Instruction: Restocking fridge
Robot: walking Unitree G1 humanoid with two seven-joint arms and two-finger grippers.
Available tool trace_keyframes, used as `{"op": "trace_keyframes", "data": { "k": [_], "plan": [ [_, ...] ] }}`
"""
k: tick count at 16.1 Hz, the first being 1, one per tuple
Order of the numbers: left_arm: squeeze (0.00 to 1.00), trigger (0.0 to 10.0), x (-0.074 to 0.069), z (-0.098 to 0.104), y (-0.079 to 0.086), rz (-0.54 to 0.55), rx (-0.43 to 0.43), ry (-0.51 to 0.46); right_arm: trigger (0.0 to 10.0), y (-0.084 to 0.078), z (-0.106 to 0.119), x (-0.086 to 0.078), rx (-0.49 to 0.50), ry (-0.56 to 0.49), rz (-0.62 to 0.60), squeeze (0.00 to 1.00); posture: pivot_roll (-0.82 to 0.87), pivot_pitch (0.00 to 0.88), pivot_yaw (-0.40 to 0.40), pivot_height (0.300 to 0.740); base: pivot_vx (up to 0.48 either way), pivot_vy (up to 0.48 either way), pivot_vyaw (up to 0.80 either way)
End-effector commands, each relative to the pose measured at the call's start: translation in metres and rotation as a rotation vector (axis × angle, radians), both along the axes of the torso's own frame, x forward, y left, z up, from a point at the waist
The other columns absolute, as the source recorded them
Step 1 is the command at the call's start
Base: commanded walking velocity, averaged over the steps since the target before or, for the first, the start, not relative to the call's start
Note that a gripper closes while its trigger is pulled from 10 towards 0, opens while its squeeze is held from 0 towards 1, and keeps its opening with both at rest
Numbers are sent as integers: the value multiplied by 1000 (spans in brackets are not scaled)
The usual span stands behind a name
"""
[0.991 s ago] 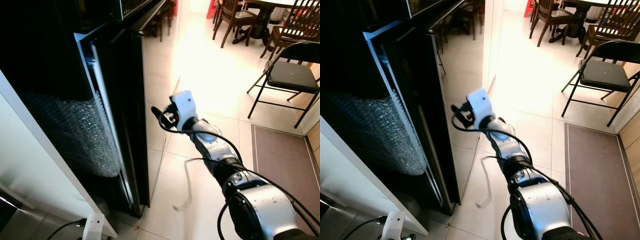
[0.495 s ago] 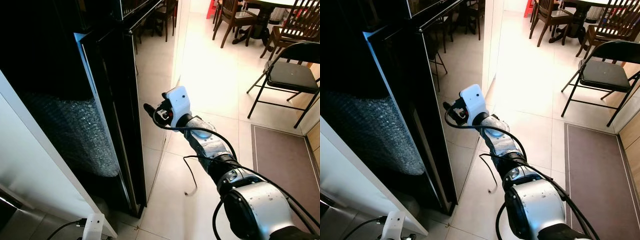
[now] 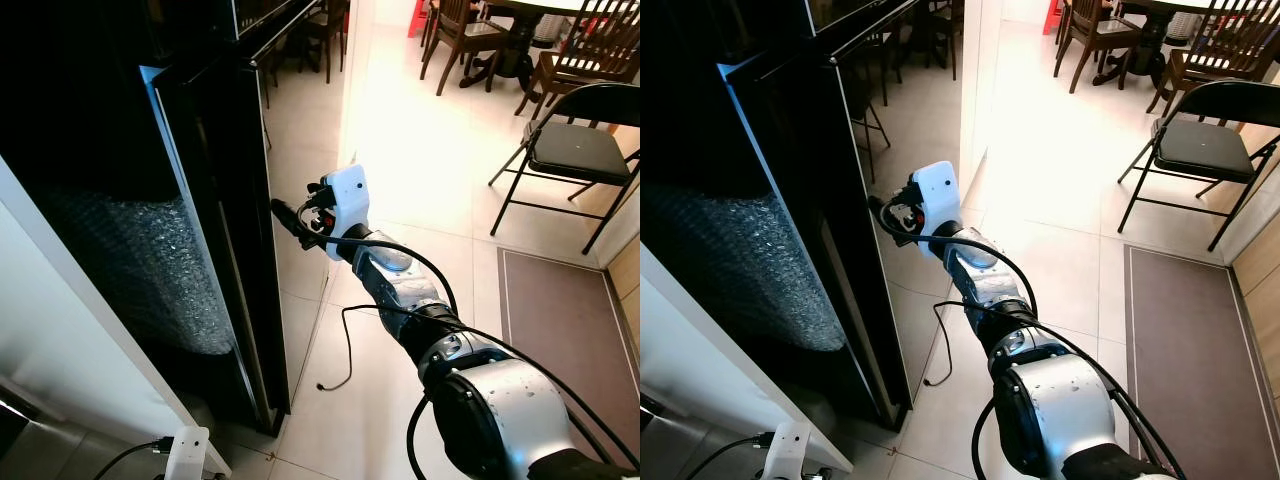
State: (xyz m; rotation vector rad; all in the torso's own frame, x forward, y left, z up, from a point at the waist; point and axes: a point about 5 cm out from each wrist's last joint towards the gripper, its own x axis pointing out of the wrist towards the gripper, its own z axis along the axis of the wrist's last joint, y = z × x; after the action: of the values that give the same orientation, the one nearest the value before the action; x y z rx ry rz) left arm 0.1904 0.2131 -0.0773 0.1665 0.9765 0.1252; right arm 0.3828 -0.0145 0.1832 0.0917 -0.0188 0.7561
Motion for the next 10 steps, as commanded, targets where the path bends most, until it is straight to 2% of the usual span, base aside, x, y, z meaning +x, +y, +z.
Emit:
{"op": "trace_keyframes", "data": {
  "k": [1, 4, 6, 8, 10],
  "plan": [
    [0, 10000, -3, -2, 0, -5, 11, 22, 10000, 16, 5, -4, -6, 0, 78, 0, 6, 0, -30, 740, 0, 0, 0],
    [0, 10000, -4, -2, 0, -5, 14, 24, 10000, 24, 5, -8, 11, 16, 126, 0, 4, 0, -27, 740, 0, 0, 0],
    [0, 10000, -4, -2, 0, -7, 14, 25, 10000, 21, 1, -8, -32, -9, 123, 0, 4, 0, -28, 740, 0, 0, 0],
    [0, 10000, -4, -2, -1, -6, 11, 24, 10000, -1, -2, -1, -22, -2, 29, 0, 6, 0, -31, 740, 0, 0, 0],
    [0, 10000, -5, -3, -1, -9, 10, 25, 10000, -45, -3, 11, -30, -23, -148, 0, -9, 0, -31, 740, 0, 0, 0]
  ]
}}
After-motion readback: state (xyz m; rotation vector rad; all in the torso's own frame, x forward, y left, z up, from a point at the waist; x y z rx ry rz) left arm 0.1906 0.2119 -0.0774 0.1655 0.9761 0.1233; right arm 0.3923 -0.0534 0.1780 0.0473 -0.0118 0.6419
